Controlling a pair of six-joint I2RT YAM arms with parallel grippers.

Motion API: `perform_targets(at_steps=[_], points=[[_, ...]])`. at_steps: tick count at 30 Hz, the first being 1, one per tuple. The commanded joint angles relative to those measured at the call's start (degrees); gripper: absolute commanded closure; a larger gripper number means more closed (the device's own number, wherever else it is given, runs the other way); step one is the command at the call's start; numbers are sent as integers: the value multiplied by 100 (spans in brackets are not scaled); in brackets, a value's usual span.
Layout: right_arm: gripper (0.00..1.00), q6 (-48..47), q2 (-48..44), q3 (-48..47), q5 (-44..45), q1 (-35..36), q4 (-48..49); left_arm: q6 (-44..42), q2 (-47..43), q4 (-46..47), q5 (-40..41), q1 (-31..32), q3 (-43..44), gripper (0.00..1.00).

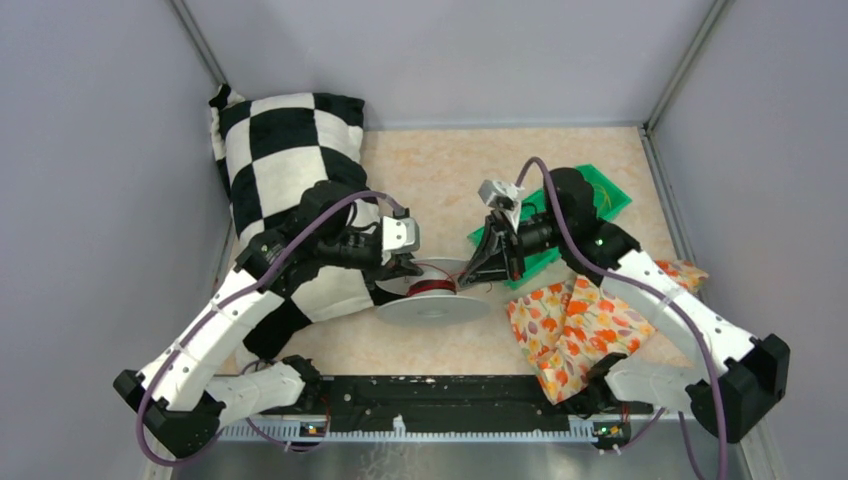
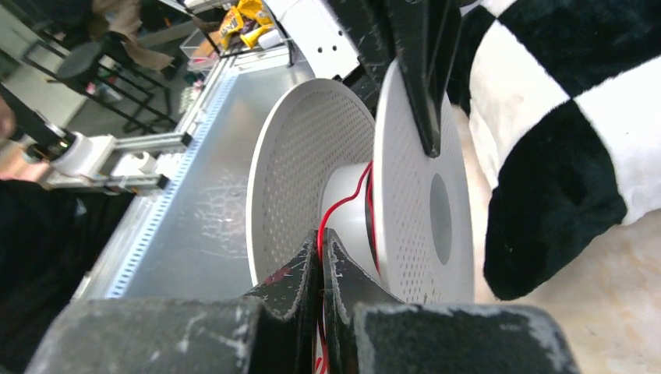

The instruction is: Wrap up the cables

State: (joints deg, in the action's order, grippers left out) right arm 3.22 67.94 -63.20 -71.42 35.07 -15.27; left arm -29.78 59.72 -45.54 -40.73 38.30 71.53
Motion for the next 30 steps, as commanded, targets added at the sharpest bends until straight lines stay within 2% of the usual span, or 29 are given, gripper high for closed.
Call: perform_targets(at_steps=[1,6,13,16,19,23,30], points=[[100,259,-790,847,88,-39,1969,193,45,435,-761,-7,324,100],[100,128,-1176,1261,466,-39,2309,575,188,683,-1137,-36,491,100],[100,354,-1354,1617,839,-7,2806,1474,133,1757,-1263,-170,326,100],[93,518,-1381,1727,994,-9,3121,1670,69,2119,-1237,-318,261,100],[91,474,-1331,1674,1026,-14,3013,1755,126,2139,-1444,-530,360,100],[93,469,-1276,1669,1010,-15,2979,1821,180,2168,-1690,-742,407,100],[82,302,-1275,1697,1225,-18,2767,2010,127,2480,-1933,-974,281,100]])
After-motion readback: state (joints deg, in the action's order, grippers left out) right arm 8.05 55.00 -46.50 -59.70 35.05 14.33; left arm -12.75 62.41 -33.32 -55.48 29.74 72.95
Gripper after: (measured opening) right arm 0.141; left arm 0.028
